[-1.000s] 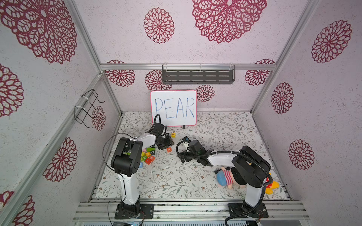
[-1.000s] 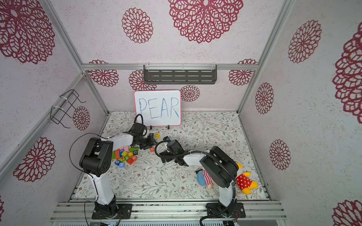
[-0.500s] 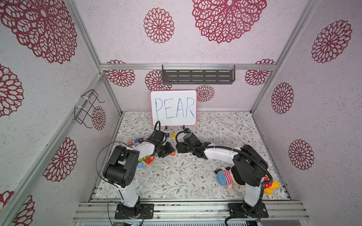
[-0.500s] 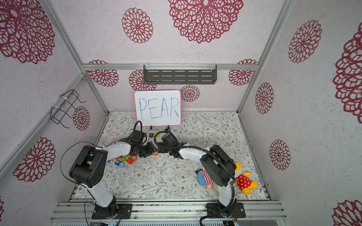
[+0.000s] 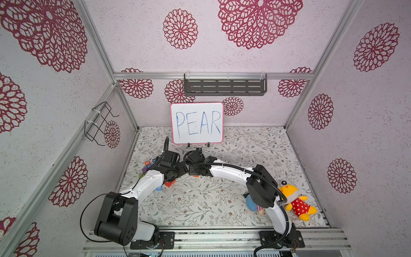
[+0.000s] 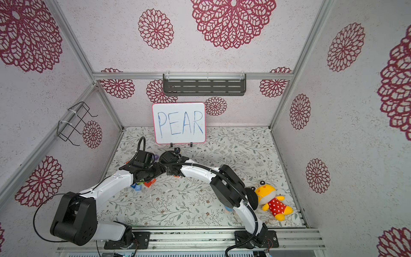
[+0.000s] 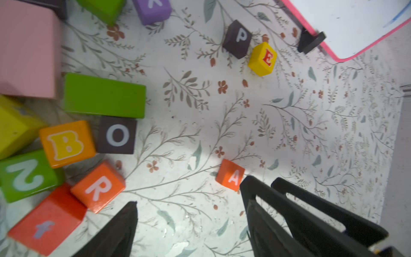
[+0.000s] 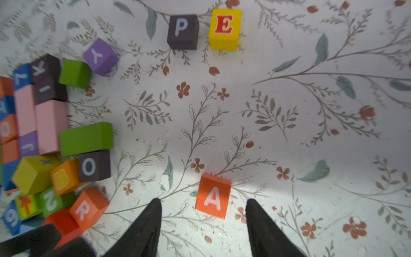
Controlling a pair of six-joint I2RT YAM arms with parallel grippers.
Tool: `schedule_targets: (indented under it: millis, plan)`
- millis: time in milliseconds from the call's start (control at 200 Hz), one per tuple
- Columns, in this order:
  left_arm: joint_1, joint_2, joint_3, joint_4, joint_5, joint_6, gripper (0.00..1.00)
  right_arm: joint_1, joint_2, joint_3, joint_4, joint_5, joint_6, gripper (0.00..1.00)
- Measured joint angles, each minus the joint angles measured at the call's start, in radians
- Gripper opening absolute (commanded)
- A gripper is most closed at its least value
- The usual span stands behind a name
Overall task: Spell the uppercase word “pear” with letter blocks
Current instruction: Pick up the letter block from the center of the board.
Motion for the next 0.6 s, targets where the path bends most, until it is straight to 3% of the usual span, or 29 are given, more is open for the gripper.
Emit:
schedule_targets:
  millis: [230,450,600]
  plan:
    - [0.038,-0.042,-0.023,-0.022,-0.002,0.021,0.91,-0.008,0.063,0.023,-0.092,-0.027,0.012,0.61]
    - [0.045,-0.059,-0.042,-0.021,0.003,0.023,0.93,-0.018,0.080,0.061,-0.107,-0.051,0.012,0.60]
    - [0.046,-0.059,-0.044,-0.020,0.008,0.023,0.94,-0.024,0.100,0.072,-0.106,-0.051,0.011,0.48]
